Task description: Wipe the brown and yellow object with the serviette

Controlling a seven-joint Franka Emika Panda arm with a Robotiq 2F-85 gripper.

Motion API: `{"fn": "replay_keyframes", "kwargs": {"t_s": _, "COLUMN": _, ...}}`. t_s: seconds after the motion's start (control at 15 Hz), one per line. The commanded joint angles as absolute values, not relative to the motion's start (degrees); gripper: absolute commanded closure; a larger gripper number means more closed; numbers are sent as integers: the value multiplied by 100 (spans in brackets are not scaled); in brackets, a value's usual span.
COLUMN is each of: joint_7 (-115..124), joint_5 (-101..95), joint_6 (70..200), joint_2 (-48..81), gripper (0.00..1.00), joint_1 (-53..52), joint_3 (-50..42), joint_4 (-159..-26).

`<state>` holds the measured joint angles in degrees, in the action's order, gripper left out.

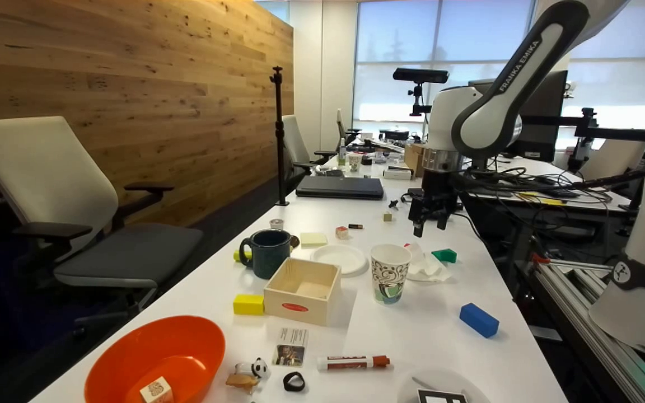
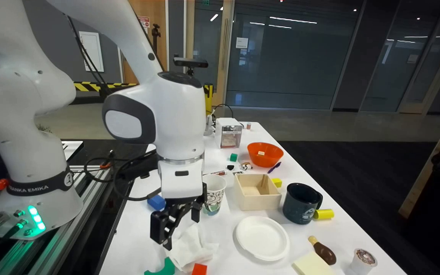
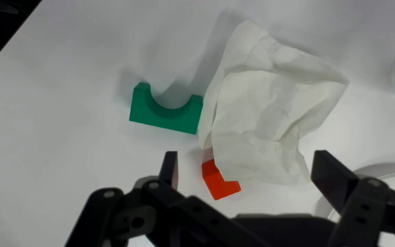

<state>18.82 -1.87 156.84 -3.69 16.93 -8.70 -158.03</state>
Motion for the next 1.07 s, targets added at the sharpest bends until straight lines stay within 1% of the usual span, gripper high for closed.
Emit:
{"fn": "replay_keyframes", "kwargs": {"t_s": 0.0, "joint_7": 1895, "joint_5": -207, "joint_6": 15673, "joint_2": -354, "gripper": 0, "joint_1": 1592, "joint_3": -976, "joint_4": -15797}}
{"fn": "replay_keyframes", "kwargs": {"t_s": 0.27, "joint_7": 1895, "joint_5": -207, "joint_6": 15673, "joint_2": -359, "gripper": 0, "joint_1": 1582, "joint_3": -973, "joint_4": -15794}}
{"fn": "replay_keyframes", "kwargs": {"t_s": 0.6, "joint_7": 1913, "joint_5": 14, "joint_6": 16294, "joint_2": 129, "gripper": 0, "joint_1": 1317, "joint_3": -899, "joint_4": -15798}}
{"fn": "replay_keyframes", "kwargs": {"t_s": 1.0, "joint_7": 1889, "joint_5": 154, "joint_6": 16722, "joint_2": 858, "gripper": 0, "joint_1": 1096, "joint_3": -966, "joint_4": -15640}}
